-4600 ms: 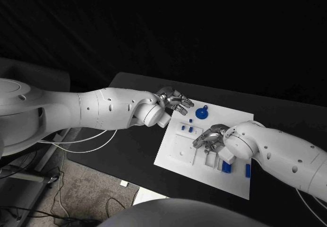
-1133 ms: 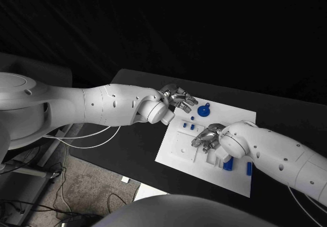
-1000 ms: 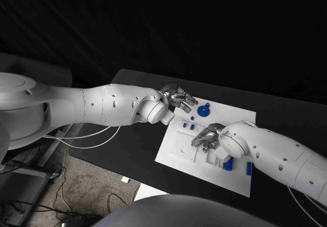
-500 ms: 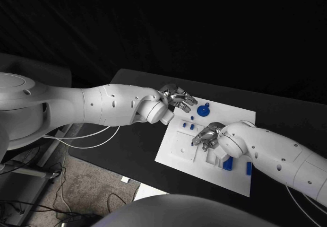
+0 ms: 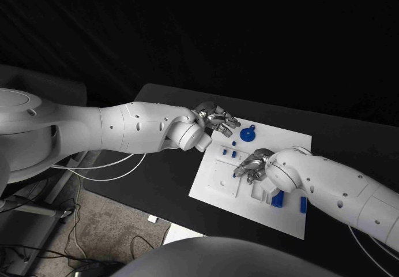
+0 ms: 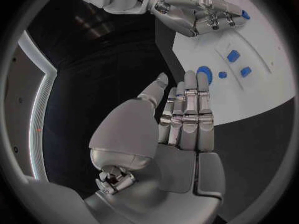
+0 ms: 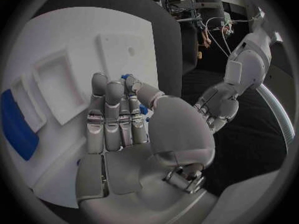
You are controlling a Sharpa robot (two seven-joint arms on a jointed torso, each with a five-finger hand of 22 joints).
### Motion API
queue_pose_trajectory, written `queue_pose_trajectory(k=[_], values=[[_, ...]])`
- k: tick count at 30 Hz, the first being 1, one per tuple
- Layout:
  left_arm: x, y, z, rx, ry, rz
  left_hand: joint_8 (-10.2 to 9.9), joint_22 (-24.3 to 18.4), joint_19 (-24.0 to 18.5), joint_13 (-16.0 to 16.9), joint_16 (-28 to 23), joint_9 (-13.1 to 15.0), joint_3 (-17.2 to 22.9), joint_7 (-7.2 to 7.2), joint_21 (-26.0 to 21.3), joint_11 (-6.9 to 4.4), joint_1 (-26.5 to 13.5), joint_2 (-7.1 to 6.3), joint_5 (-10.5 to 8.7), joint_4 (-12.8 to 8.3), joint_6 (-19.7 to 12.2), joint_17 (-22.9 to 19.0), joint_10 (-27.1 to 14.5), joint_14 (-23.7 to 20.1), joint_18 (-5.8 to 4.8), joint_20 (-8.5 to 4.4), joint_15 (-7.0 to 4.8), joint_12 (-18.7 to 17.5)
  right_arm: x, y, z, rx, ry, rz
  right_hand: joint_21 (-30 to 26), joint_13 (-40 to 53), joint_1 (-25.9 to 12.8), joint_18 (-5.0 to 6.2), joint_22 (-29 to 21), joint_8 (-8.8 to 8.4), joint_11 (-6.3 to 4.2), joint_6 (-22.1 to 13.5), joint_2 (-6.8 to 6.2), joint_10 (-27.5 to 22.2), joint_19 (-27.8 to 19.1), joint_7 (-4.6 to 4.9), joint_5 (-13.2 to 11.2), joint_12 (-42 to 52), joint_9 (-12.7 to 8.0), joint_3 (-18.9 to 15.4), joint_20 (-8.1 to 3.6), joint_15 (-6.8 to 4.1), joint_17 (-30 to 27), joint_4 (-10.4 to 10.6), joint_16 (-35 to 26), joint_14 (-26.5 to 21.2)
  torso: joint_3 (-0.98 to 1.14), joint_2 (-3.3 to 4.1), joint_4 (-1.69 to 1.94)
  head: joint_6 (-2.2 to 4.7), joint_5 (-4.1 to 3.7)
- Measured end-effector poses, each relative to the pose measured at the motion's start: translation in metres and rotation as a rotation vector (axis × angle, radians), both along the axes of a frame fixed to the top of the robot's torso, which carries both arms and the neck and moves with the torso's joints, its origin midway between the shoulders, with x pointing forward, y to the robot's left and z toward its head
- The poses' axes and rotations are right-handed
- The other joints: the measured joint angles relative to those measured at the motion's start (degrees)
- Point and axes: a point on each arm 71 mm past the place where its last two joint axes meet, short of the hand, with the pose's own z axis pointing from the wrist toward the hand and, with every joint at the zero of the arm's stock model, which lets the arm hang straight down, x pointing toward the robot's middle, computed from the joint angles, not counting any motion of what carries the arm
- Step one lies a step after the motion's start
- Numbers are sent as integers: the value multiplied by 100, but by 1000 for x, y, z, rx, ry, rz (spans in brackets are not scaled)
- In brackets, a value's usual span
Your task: Assemble the parts on the task board
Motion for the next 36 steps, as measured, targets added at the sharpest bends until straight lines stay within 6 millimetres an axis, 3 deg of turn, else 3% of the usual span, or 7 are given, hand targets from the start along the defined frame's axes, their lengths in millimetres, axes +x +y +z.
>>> queue_pose_trajectory(k=[2, 5, 7, 10, 13, 20, 36], values=[[0, 0, 0, 0, 0, 0, 0, 0, 0, 0, 0, 0, 0, 0, 0, 0, 0, 0, 0, 0, 0, 0, 0, 0, 0, 0, 0, 0, 0, 0, 0, -3, -3, 6, 29, 0, -39, 0, 0, 0, 0, 0, -25, 0, 0, 0, 113, 0, 0, 0, 0, 0, -4, 1, 0, 0, 1, 0, 0, 0, -3], [0, 0, 0, 0, 0, 0, 0, 0, 0, 0, 0, 0, 0, 0, 0, 0, 0, 0, 0, 0, 0, 0, 0, 0, 0, 0, 0, 0, -1, 1, 1, -10, -14, 17, 33, 0, -120, 1, 0, 0, 0, 0, -100, 0, 0, 0, 509, 0, 6, -25, 0, 0, -17, 20, 0, 0, 2, 1, 0, 1, -8], [0, 0, 0, 0, 0, 0, 0, 0, 0, 0, 0, 0, 0, 0, 0, 0, 0, 0, 0, 0, 0, 0, 0, 0, 0, 0, 0, 0, -2, 1, 1, -18, -26, 27, 33, 0, -246, 27, -1, -1, -1, 0, -130, 0, 0, 0, 933, 0, 35, -391, 0, 0, -29, 100, 25, 0, 2, 1, 0, 1, -14], [0, 0, 0, 0, 0, 0, 0, 0, 0, 0, 0, 0, 0, 0, 0, 0, 0, 0, 0, 0, 0, 0, 0, 0, 0, 0, 0, 0, -3, 2, 1, -30, -47, 40, -129, 0, -291, 28, -108, 0, -23, 8, -84, -22, 64, -51, 1134, 0, 92, -1027, 21, -2, -55, 168, 25, 2, 2, 2, 0, 2, -24], [0, 0, 0, 0, 0, 0, 0, 0, 0, 0, 0, 0, 0, 0, 0, 0, 0, 0, 0, 0, 0, 0, 0, 0, 0, 0, 0, 0, -2, 2, 1, -45, -75, 50, -303, 0, -363, -94, -319, 0, -31, -21, -17, -31, 166, -81, 1150, 0, 112, -1459, 20, -3, -80, 229, 25, 4, 2, 2, 0, 4, -31], [0, 0, 0, 0, 0, 0, 0, -55, 0, 0, 0, 0, -14, 0, 0, 0, 0, 0, 0, 14, 0, 0, 0, 0, 0, 0, 0, 0, -2, 1, 2, -66, -128, 58, -523, 4, -638, -146, -623, 0, 21, -143, -82, -125, 309, -125, 1194, 15, 69, -1981, 43, 16, -106, 394, 56, 25, -1, 1, -2, 14, -53], [0, 4, 0, 2, 0, 6, 0, -55, 0, 0, 0, 0, -17, 0, 0, 0, 0, 0, 0, 17, 0, 0, 0, 0, 0, 0, 0, 0, -4, -17, 6, -64, -200, 40, -601, -42, -737, -190, -783, 11, 93, -264, -181, -301, 376, -63, 1327, -55, -71, -2312, 72, 37, -140, 554, 79, 45, -1, -4, -3, 44, -136]])
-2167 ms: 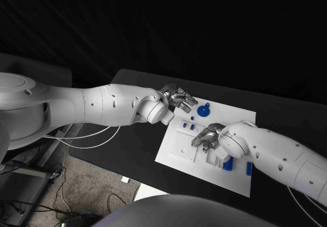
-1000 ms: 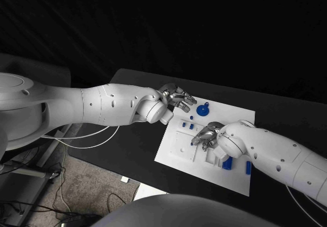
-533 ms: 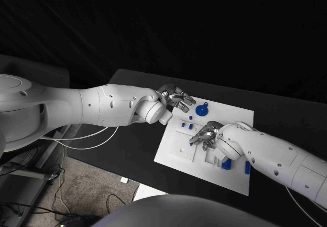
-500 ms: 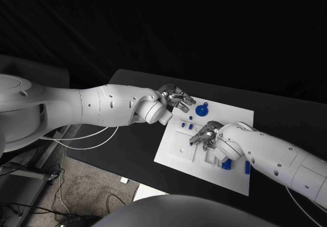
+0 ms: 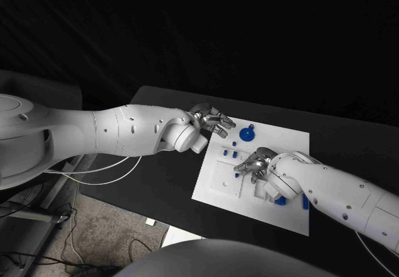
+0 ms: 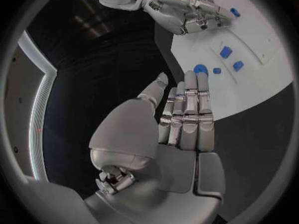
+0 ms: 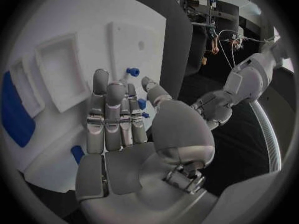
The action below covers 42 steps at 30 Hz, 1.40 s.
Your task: Assemble the parts on the task board
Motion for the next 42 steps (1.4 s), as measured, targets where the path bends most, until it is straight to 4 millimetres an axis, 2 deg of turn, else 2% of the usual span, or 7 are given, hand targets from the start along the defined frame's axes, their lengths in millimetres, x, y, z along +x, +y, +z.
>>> queue_pose_trajectory(k=[3, 9, 23, 28, 32, 36, 42], values=[[0, 2, 0, 1, -1, 4, 0, -20, 0, 0, 0, 0, 0, 0, 0, 0, 0, 0, 0, 0, 0, 0, 0, 0, 0, 0, 0, 0, -2, -5, 4, 15, -10, 7, -28, 28, 0, -86, -9, 0, -1, -54, 0, -39, 1, 14, -45, 28, -30, -73, -1, 26, -8, 4, 0, -26, 3, -4, -14, 21, -35], [2, 7, 0, 4, -12, 13, 0, -27, 0, 0, 0, 0, 0, 0, 0, 20, 0, 0, 0, 0, 0, 0, -20, -21, 0, 0, 21, 0, -5, -11, 22, 71, -56, 47, -28, 29, 88, -1, -4, 0, 19, -106, 87, -119, 1, 42, -45, 28, -77, -95, 0, 30, -15, -48, 21, -30, 18, -17, -41, 82, -121], [7, 13, 1, 3, -34, 29, 0, -56, 0, 0, 0, 0, 0, 0, 0, 20, 0, 0, 0, 0, 0, 0, -20, -21, 0, 0, 21, 0, -13, -26, 52, 177, -174, 139, 69, 29, 285, -2, 202, 0, 10, -192, 214, -110, 23, 83, -218, 27, -203, 456, -22, 21, -55, -501, 44, 22, 69, -66, -114, 237, -392], [8, 16, 1, 0, -40, 33, 0, -63, 0, 0, 0, 0, 0, 0, 0, 20, 0, 0, 0, 0, 0, 0, -20, -21, 0, 0, 21, 0, -7, -47, 65, 189, -268, 153, 111, 28, 352, 57, 330, 0, -3, -255, 147, -98, 9, 153, -235, 27, -237, 687, -9, 42, -81, -541, 44, 43, 90, -97, -146, 290, -494], [9, 18, 1, -1, -46, 37, 0, -71, 0, 0, 0, 0, 0, 0, 0, 20, 0, 0, 0, 0, 0, 0, -20, -21, 0, 0, 21, 0, -2, -63, 77, 172, -360, 181, 112, 28, 375, 52, 377, 0, 82, -467, 121, -267, -31, 199, -311, 27, -251, 831, 31, 73, -124, -534, 43, 73, 101, -125, -174, 326, -571], [10, 19, 0, -2, -49, 40, 0, -71, 0, 0, 0, 0, 0, 0, 0, 20, 0, 0, 0, 0, 0, 0, -20, -21, 0, 0, 21, 0, 2, -77, 88, 128, -460, 220, 112, 25, 324, 175, 375, 0, 178, -613, -57, -620, -49, 202, -403, 27, -260, 819, 73, 134, -156, -504, 39, 82, 126, -161, -214, 351, -621], [11, 20, -2, -5, -53, 41, 0, -77, 0, 0, 0, 0, 0, 0, 0, 20, 0, 0, 0, 0, 0, -8, -20, -21, 0, 0, 21, 0, 10, -90, 94, 19, -591, 286, -92, 21, 860, 316, -1, 0, 352, -855, -391, -1340, 92, 53, -510, 27, -259, -232, 256, 286, -234, 133, 16, 46, 165, -194, -251, 366, -668]])
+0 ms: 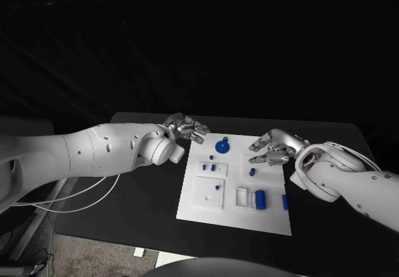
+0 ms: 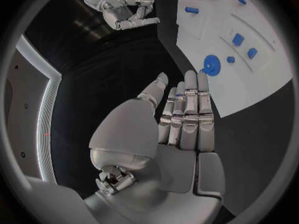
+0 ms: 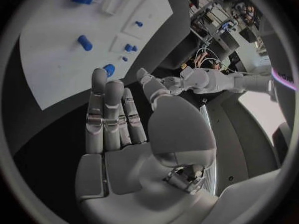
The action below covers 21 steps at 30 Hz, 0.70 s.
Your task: Assemble the parts on the task board
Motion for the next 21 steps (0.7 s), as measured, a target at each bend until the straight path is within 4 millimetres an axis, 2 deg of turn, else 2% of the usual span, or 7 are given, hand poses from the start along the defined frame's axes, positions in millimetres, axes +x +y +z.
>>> queue_pose_trajectory(k=[1, 2, 4, 8, 13, 18, 21], values=[[0, 0, 0, 0, 0, 0, 0, 0, 0, 0, 0, 0, 0, 0, 0, 0, 0, 0, 0, 0, 0, 0, 0, 0, 0, 0, 0, 0, 1, -1, 0, -18, -18, 4, -32, 0, 83, 1, -54, 0, 35, -80, -83, -128, -16, -29, -25, 0, 0, -98, 16, 29, -9, 151, 0, -29, 9, -5, -7, 1, -9], [0, 0, -1, -1, 0, 0, 0, 0, 0, 0, 0, 0, 0, 0, 0, 0, 0, 0, 0, 0, 0, 0, 0, 0, 0, 0, 0, 0, 3, -2, 0, -38, -35, 7, -88, 0, 256, 2, -154, 0, 71, -155, -238, -249, -6, -68, -45, 0, 0, -243, 56, 62, -26, 504, 0, -62, 15, -9, -10, 2, -13], [0, 0, -1, -3, -1, -2, 0, -1, 0, 0, 0, 0, 0, 0, 0, 0, 0, 0, 0, 0, 0, 0, 0, 0, 0, 0, 0, 0, 6, -4, -1, -81, -72, 15, -124, 0, 481, 22, -280, 0, 91, -256, -375, -332, 21, -91, -50, 0, 0, -389, 83, 74, -47, 918, 27, -60, 26, -15, -16, 9, -31], [0, -1, -1, -9, -3, -6, 0, -5, 0, 0, 0, 0, 0, 0, 0, 0, 0, 0, 0, 0, 0, -6, 0, -21, 0, 0, 21, 0, 11, -3, -2, -148, -125, 28, -146, 0, 668, 35, -429, 0, 90, -358, -501, -363, 21, -131, -72, 0, -5, -514, 83, 74, -78, 1303, 27, -59, 36, -18, -23, 19, -63], [0, -2, -2, -16, -3, -13, 0, -5, 0, 0, 0, 0, 0, 0, 0, 0, 0, 0, 0, 0, 0, -6, 0, -21, 0, 0, 21, 0, 17, -2, -10, -228, -158, 39, -152, 0, 671, 35, -483, 0, 64, -327, -459, -319, 1, -93, -72, 0, -5, -404, 96, 74, -139, 1148, 28, -126, 38, -17, -20, 32, -101], [0, -3, -4, -21, -1, -16, 0, -12, -21, 0, 0, 0, 0, 0, 0, 0, 0, 0, 0, 0, 0, -6, 0, -21, 0, 21, 21, 0, 19, -2, -21, -294, -157, 55, -152, 0, 448, 34, -493, 0, -29, -239, -236, -42, -94, -39, -72, 0, -5, -334, 69, 65, -215, 712, 0, -174, 33, -12, -10, 39, -135], [0, -3, -4, -23, 1, -18, 0, -12, -21, 0, 0, 0, 0, 0, 0, 0, 0, 0, 0, 0, 0, -6, 0, -21, 0, 21, 21, 0, 19, -2, -28, -326, -149, 65, -137, 0, 313, 35, -479, 0, -96, -208, -101, 179, -103, -8, -72, 0, -5, -309, 61, -1, -220, 458, 0, -148, 26, -7, -7, 30, -149]])
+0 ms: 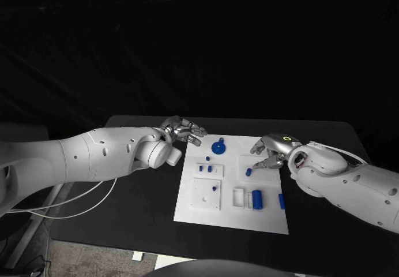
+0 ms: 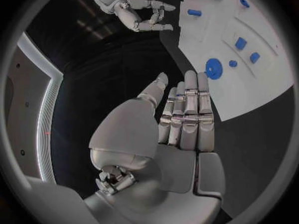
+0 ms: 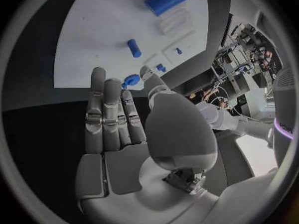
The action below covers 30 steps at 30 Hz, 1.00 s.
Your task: Assemble the parts on the task board
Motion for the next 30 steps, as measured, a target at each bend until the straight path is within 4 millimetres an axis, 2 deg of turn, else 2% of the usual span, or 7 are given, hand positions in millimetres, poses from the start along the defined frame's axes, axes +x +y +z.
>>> queue_pose_trajectory(k=[5, 9, 12, 19, 20, 24, 30], values=[[0, -1, -1, -3, 2, -4, 0, -5, 0, 0, 0, 0, 0, 0, 0, 0, 0, 0, 0, 0, 0, -7, 0, 0, 0, 0, 0, 0, -2, 2, -9, -37, 18, 15, 57, 0, -173, -1, 56, 0, -88, 92, 173, 326, 0, 52, -40, 0, 0, 91, 0, -39, -3, -331, 0, 39, -10, 2, 6, -14, -6], [0, -1, -2, -5, 4, -6, 0, -5, 0, 0, 0, 0, 0, 0, 0, 0, 0, 0, 0, 0, 0, -7, 0, 0, 0, 0, 0, 0, -5, 6, -16, -58, 36, 31, 98, -1, -307, -1, 119, 0, -102, 186, 307, 482, -20, 106, -40, 0, 0, 255, -20, -39, -8, -589, 0, 39, -18, 2, 9, -23, -8], [0, -1, -2, -6, 6, -8, 0, -5, 0, 0, 0, 0, 0, 0, 0, 0, 0, 0, 0, 0, 0, -7, 0, 0, 0, 0, 0, 0, -6, 8, -21, -70, 46, 37, 102, -1, -384, -2, 153, 0, -81, 212, 330, 502, -20, 133, -39, 0, 1, 356, -20, -39, -8, -723, 0, 39, -19, 4, 8, -26, -8], [0, -1, -3, -8, 7, -10, 0, -5, 0, 0, 0, 0, 0, 0, 0, 0, 0, 0, 0, 0, 0, -7, 0, 0, 0, 0, 0, 0, -7, 12, -27, -83, 56, 45, 145, -1, -484, -3, 206, 0, -105, 312, 421, 626, -20, 115, -393, 0, 1, 742, -20, -39, -8, -875, 0, 39, -22, 8, 0, -27, 2], [0, -1, -3, -8, 7, -11, 0, -5, 0, 0, 0, 0, 0, 0, 0, 0, 0, 0, 0, 0, 0, -7, 0, 0, 0, 0, 0, 0, -7, 13, -27, -84, 57, 46, 176, -1, -576, -3, 238, 0, -113, 341, 414, 634, -34, 113, -458, 0, 1, 980, -34, -39, -8, -925, 0, 40, -22, 8, -1, -27, 2], [0, -2, -3, -9, 8, -12, 0, -5, 0, 0, 0, 0, 0, 0, 0, 0, 0, 0, 0, 0, 0, -7, 0, 0, 0, 0, 0, 0, -9, 18, -31, -86, 62, 55, 211, -1, -606, -4, 309, 0, -134, 383, 395, 655, -41, 96, -643, 0, 1, 1410, -40, -60, 0, -982, 0, 61, -23, 9, 0, -40, 3], [-1, -2, -3, -9, 9, -13, 0, -5, 0, 0, 0, 0, 0, 0, 0, 0, 0, 0, 0, 0, 0, -7, 0, 0, 0, 0, 0, 0, -11, 22, -39, -92, 72, 61, 250, -1, -667, -10, 419, 0, -134, 432, 333, 696, -73, 99, -705, 0, 1, 1831, -71, -61, 19, -930, 0, 61, -24, 10, 1, -58, 4]])
